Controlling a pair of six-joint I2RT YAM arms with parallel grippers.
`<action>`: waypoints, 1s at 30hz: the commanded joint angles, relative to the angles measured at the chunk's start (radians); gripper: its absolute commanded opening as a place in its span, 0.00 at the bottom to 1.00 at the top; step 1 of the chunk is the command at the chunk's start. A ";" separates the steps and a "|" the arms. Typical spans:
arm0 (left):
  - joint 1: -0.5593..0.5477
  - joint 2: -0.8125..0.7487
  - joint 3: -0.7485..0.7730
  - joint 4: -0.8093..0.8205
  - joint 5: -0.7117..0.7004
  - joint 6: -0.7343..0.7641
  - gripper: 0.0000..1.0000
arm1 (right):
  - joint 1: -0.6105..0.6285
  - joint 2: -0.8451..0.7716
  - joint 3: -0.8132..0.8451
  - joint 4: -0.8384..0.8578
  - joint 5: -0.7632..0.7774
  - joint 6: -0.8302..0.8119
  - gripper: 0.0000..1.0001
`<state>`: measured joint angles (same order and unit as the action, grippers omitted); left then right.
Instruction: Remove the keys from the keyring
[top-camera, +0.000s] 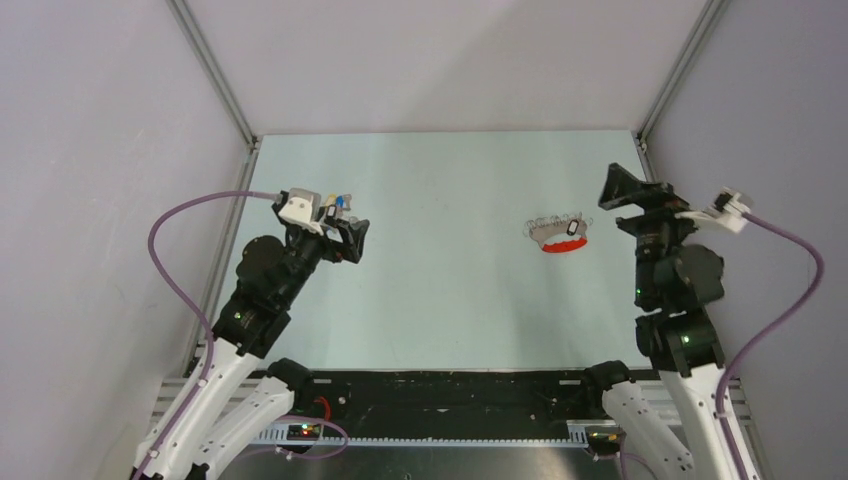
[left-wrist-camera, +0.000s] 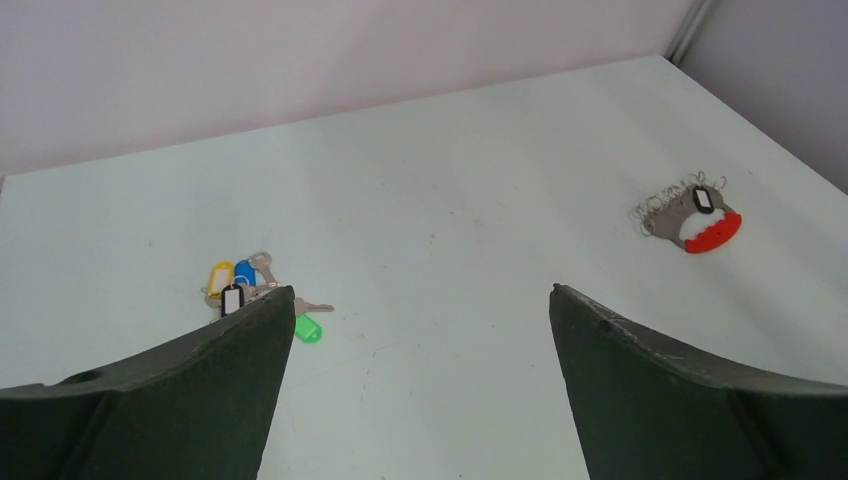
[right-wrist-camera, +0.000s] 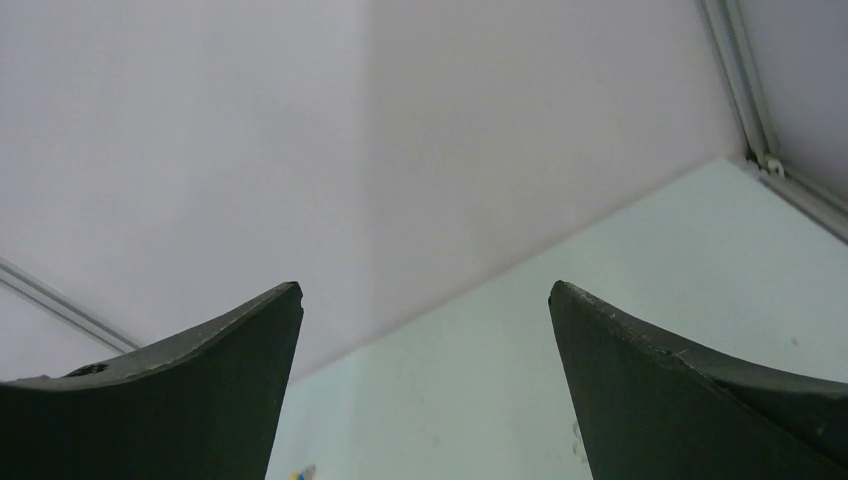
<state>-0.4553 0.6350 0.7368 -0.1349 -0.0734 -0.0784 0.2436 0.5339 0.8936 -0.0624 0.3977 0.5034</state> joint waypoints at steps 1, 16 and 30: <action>0.000 -0.015 0.037 0.010 0.065 0.031 1.00 | -0.002 0.085 0.059 -0.084 -0.050 0.032 1.00; 0.000 -0.011 0.037 0.009 -0.040 0.007 1.00 | -0.050 0.561 0.251 -0.424 0.058 0.225 0.99; -0.001 -0.002 0.042 0.004 -0.046 -0.024 1.00 | -0.177 1.195 0.587 -0.798 -0.054 0.399 0.83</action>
<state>-0.4553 0.6304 0.7368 -0.1387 -0.1047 -0.0807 0.0822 1.5501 1.3045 -0.6594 0.3622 0.8333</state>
